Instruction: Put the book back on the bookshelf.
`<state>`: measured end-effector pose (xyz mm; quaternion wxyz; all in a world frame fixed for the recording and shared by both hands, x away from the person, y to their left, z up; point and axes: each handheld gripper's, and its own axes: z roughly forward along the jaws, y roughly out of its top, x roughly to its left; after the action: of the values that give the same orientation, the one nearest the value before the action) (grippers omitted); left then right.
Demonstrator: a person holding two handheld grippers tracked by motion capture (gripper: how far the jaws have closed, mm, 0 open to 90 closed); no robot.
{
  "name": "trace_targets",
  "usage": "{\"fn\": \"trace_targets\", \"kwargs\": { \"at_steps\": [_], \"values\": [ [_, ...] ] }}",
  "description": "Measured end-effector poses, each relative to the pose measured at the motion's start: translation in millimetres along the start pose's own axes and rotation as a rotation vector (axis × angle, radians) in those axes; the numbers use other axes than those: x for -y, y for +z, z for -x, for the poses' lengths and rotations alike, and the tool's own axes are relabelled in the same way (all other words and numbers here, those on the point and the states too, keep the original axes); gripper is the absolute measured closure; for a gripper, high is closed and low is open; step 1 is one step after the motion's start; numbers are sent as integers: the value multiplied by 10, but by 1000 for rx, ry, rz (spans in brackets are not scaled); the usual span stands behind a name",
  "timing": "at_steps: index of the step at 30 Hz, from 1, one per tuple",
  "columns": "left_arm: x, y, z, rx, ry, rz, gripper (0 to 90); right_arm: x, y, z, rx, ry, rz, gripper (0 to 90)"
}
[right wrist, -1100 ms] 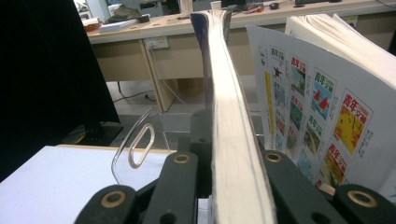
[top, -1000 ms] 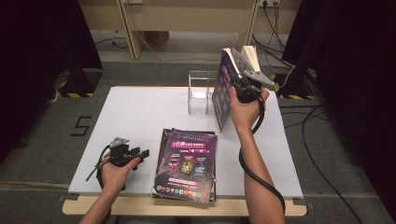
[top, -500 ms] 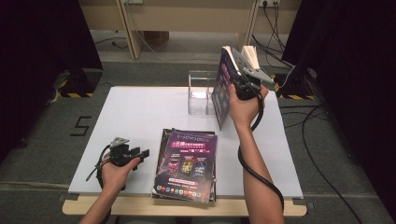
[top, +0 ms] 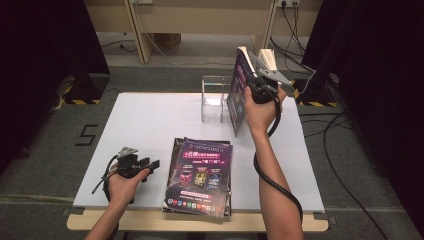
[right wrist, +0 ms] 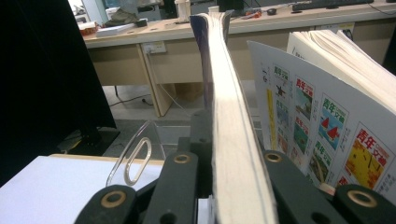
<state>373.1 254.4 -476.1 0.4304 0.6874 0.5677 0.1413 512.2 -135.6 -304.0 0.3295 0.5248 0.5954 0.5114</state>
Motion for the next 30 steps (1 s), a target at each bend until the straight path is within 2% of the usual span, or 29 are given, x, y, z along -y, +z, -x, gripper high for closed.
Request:
{"fn": "trace_targets", "kwargs": {
  "at_steps": [30],
  "values": [
    [5, 2, -19, -4, -3, 0, 505, -53, 195, 9, 28, 5, 4, 829]
  ]
}}
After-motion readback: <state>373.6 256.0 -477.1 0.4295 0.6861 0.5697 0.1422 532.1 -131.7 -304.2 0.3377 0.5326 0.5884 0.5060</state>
